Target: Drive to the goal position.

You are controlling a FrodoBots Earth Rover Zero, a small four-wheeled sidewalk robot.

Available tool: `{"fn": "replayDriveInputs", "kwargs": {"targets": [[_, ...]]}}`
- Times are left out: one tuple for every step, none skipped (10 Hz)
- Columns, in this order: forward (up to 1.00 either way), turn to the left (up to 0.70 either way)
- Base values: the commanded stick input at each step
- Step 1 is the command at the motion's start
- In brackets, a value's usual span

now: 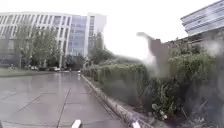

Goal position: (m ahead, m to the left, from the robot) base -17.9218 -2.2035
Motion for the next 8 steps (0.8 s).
{"fn": "replayDriveInputs", "kwargs": {"targets": [[0.06, 0.00], [0.06, 0.00], [0.06, 0.00], [0.06, 0.00], [0.06, 0.00], [0.06, 0.00], [0.06, 0.00], [0.06, 0.00]]}}
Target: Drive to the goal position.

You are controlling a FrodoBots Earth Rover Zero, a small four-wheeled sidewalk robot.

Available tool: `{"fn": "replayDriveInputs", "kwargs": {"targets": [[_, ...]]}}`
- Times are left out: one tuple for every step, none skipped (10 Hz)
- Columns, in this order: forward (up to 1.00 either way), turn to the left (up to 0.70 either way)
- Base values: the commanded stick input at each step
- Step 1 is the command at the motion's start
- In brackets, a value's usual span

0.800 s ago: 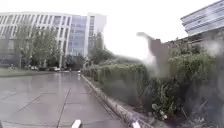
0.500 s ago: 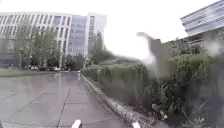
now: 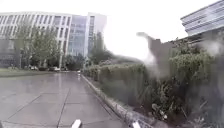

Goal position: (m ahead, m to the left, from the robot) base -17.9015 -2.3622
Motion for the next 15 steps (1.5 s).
{"fn": "replayDriveInputs", "kwargs": {"targets": [[0.06, 0.00], [0.06, 0.00], [0.06, 0.00], [0.06, 0.00], [0.06, 0.00], [0.06, 0.00], [0.06, 0.00], [0.06, 0.00], [0.06, 0.00], [0.06, 0.00], [0.06, 0.00], [0.06, 0.00], [0.06, 0.00], [0.06, 0.00], [0.06, 0.00]]}}
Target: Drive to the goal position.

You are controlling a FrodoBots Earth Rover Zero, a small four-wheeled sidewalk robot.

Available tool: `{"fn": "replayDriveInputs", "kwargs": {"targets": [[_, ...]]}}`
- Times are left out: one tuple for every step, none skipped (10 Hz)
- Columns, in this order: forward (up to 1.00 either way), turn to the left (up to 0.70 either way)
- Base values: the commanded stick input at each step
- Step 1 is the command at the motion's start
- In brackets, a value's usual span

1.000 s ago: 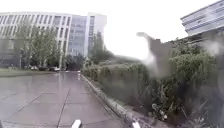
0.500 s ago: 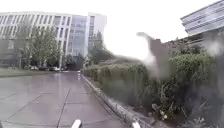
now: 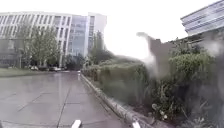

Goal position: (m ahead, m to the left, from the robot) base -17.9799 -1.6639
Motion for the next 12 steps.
{"fn": "replayDriveInputs", "kwargs": {"targets": [[0.06, 0.00], [0.06, 0.00], [0.06, 0.00], [0.06, 0.00], [0.06, 0.00], [0.06, 0.00], [0.06, 0.00], [0.06, 0.00], [0.06, 0.00], [0.06, 0.00], [0.06, 0.00], [0.06, 0.00]]}}
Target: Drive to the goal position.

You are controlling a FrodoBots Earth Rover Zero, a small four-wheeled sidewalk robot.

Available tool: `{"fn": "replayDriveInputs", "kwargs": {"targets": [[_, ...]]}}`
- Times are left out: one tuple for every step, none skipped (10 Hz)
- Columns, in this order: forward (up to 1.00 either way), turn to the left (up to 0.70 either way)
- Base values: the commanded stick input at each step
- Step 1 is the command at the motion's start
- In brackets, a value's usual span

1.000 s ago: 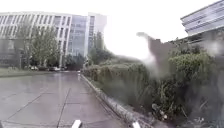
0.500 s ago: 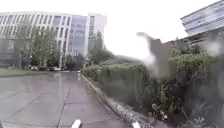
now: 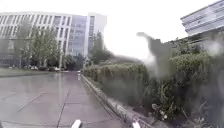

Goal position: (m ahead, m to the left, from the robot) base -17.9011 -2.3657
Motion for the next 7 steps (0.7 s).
{"fn": "replayDriveInputs", "kwargs": {"targets": [[0.06, 0.00], [0.06, 0.00], [0.06, 0.00], [0.06, 0.00], [0.06, 0.00], [0.06, 0.00], [0.06, 0.00]]}}
